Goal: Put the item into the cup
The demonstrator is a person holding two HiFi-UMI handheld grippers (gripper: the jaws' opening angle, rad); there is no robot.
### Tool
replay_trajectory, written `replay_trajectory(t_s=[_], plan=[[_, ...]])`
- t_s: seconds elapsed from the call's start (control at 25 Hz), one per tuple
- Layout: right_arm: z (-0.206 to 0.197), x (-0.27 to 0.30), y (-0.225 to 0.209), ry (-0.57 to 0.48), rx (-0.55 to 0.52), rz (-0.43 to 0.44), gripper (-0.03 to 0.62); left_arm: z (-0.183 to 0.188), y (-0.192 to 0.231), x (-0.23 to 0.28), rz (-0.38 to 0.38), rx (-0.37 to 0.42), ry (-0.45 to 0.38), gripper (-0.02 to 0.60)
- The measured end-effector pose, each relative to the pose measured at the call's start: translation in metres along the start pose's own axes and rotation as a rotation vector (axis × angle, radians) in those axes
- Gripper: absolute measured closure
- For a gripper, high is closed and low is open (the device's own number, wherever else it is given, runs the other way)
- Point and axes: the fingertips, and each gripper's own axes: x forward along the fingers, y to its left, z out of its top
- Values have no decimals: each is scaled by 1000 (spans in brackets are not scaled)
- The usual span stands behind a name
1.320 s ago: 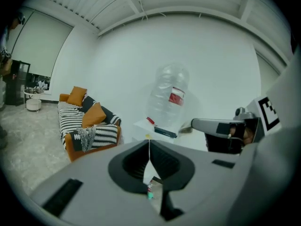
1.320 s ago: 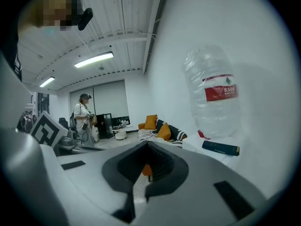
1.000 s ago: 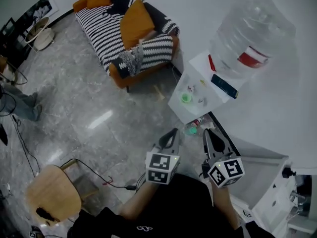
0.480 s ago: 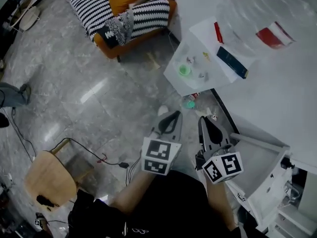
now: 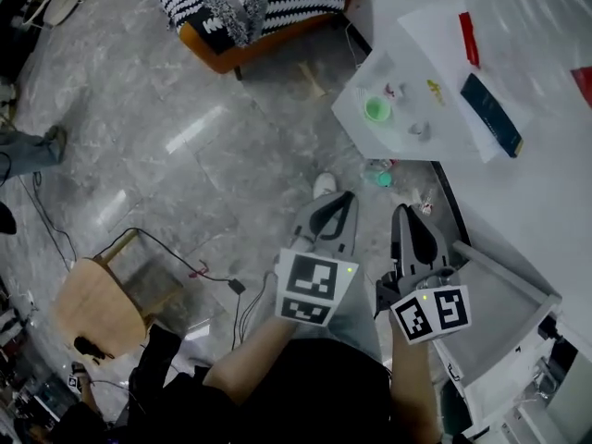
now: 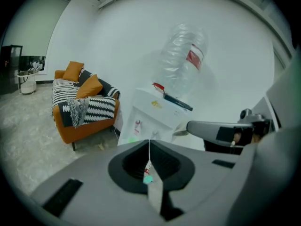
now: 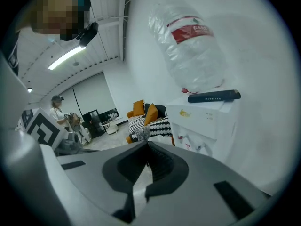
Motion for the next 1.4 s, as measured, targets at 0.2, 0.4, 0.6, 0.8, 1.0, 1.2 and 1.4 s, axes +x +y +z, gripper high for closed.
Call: replay_trajectory(t_s=[0.2, 0.4, 0.6, 0.8, 1.0, 1.2, 1.4], plan=[[-15, 40, -19, 3, 35, -1, 585, -3, 19, 31, 21, 26, 24, 568], [-31, 73, -44, -3, 63, -5, 585, -9, 37, 62, 34, 36, 30, 568], [-55, 97, -70, 9, 56, -19, 585, -29, 57, 91, 67, 4, 58, 568], [-89, 117, -99, 52, 24, -36, 585, -47, 63, 121, 77, -24, 75, 568], [-109, 142, -109, 63, 8, -24, 585, -63, 73, 144, 74, -8, 106, 568], [-118, 164, -112, 54, 35, -22, 585, -80, 83, 153, 90, 0, 156, 568], [-122, 188, -119, 40, 36, -28, 585, -88, 91, 165, 98, 7, 189, 568]])
